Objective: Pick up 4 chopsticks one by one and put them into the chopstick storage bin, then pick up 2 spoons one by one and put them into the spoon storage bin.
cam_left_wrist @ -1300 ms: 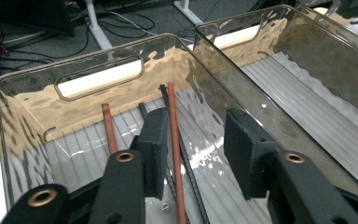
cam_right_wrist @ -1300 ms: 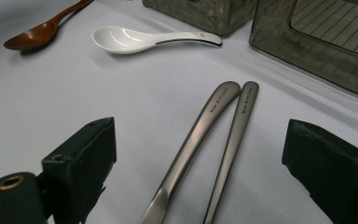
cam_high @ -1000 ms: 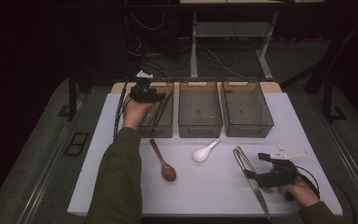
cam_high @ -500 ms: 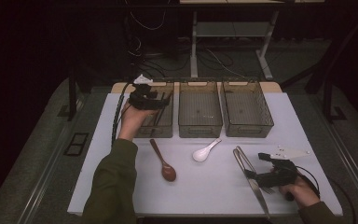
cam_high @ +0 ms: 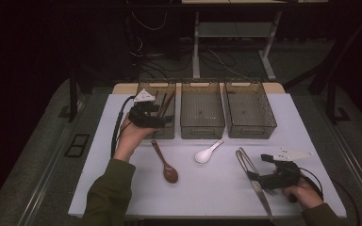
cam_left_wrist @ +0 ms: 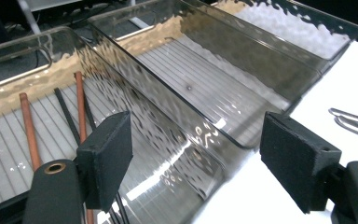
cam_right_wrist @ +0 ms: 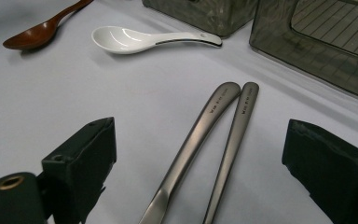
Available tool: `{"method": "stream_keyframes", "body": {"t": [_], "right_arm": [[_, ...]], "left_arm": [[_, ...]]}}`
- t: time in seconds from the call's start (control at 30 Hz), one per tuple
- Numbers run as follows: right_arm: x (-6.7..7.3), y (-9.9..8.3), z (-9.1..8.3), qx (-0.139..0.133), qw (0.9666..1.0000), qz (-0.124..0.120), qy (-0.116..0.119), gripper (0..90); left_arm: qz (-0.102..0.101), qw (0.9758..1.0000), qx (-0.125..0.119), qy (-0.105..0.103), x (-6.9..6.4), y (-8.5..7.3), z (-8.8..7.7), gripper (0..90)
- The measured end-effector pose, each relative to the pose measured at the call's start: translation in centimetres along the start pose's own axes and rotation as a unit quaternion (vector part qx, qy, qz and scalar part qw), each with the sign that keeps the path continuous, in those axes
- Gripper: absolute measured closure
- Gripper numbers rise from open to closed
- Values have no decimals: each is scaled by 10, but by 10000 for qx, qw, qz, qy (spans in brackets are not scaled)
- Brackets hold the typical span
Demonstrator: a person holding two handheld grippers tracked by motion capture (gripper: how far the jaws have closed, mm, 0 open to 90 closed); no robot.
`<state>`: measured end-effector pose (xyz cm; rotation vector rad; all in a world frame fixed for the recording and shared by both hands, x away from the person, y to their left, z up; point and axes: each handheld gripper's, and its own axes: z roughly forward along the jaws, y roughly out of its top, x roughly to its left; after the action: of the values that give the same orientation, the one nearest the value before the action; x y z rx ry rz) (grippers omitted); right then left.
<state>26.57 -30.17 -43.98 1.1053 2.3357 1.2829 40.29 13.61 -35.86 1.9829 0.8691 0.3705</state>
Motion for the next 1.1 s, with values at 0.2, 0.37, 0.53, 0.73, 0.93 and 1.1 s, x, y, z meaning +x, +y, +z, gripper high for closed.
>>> {"method": "stream_keyframes", "body": {"t": [0.2, 0.37, 0.53, 0.73, 0.93, 1.1], "right_arm": [[0, 0, -1, -6, 10000, -14, -6, 98], [1, 0, -1, -12, 10000, -6, 9, 98], [0, 0, 0, -5, 10000, 8, 0, 98], [0, 0, 0, -16, 10000, -40, 17, 98], [0, 0, 0, -16, 10000, -13, 15, 98], [2, 0, 0, -13, 10000, -40, 10, 98]], "left_arm": [[53, 10000, -5, -73, -11, -12, -6, 231], [59, 9999, 2, -97, -18, -28, -8, 236], [98, 9998, 111, -145, -25, -41, -11, 276], [90, 9992, 284, -264, -34, -59, -12, 403], [255, 9976, 548, -347, -43, -72, -8, 593], [394, 9958, 797, -209, -46, -76, 0, 755]]}}
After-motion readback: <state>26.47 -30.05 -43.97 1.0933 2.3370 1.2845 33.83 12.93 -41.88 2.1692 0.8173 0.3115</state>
